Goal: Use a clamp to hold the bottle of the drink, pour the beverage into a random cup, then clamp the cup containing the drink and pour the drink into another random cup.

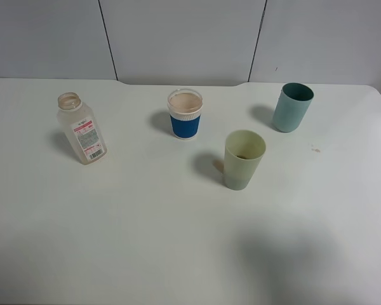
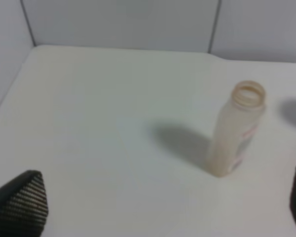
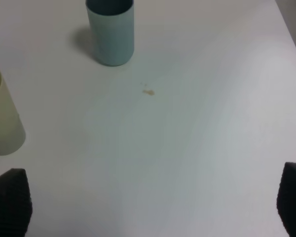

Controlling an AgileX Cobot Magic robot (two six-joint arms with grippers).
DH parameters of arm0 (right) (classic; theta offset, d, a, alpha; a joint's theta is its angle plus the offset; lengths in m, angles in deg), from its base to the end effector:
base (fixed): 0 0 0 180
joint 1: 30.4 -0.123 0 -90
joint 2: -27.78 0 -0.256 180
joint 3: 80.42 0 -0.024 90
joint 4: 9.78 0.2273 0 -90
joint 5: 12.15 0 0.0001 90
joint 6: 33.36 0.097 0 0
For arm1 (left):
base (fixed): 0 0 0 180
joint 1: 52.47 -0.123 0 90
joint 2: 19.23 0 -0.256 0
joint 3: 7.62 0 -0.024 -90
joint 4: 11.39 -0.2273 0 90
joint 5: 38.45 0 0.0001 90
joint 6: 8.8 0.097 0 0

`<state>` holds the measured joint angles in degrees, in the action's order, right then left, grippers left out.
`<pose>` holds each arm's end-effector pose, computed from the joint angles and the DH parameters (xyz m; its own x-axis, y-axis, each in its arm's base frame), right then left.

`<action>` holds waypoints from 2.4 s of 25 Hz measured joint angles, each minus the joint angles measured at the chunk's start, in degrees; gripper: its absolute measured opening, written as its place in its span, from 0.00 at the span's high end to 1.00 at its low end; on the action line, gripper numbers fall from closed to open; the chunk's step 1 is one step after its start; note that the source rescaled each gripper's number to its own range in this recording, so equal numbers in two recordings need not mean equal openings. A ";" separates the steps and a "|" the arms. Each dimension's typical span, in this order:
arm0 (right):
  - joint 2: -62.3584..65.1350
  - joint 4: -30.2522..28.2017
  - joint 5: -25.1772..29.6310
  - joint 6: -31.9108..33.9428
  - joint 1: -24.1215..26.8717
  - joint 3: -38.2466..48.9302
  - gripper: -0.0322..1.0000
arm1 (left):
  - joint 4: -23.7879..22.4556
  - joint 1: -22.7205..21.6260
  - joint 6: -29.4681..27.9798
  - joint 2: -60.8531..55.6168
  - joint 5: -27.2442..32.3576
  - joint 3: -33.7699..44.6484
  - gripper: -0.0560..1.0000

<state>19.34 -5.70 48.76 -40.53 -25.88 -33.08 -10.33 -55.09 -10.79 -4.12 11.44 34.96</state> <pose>0.0082 0.0054 0.2648 -0.4471 -0.0551 -0.8928 -0.0172 0.9984 -0.0530 0.0246 -0.0002 0.3021 -0.2998 -0.0604 -0.9521 -0.0463 0.9977 -0.0487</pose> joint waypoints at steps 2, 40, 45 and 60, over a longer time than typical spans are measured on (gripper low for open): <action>0.00 0.00 0.00 0.00 0.00 0.00 0.00 | 0.19 0.00 0.14 -3.26 2.79 0.00 0.00; 0.00 0.00 0.00 0.00 0.00 0.00 0.00 | -1.60 1.58 0.19 -6.68 10.32 4.87 0.00; 0.00 0.00 0.00 0.00 0.00 0.00 0.00 | -1.60 1.58 0.19 -6.68 10.32 4.87 0.00; 0.00 0.00 0.00 0.00 0.00 0.00 0.00 | -1.60 1.58 0.31 -6.68 10.32 4.87 0.00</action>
<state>19.34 -5.70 48.76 -40.53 -25.88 -33.08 -11.93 -53.50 -10.48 -10.79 21.76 39.83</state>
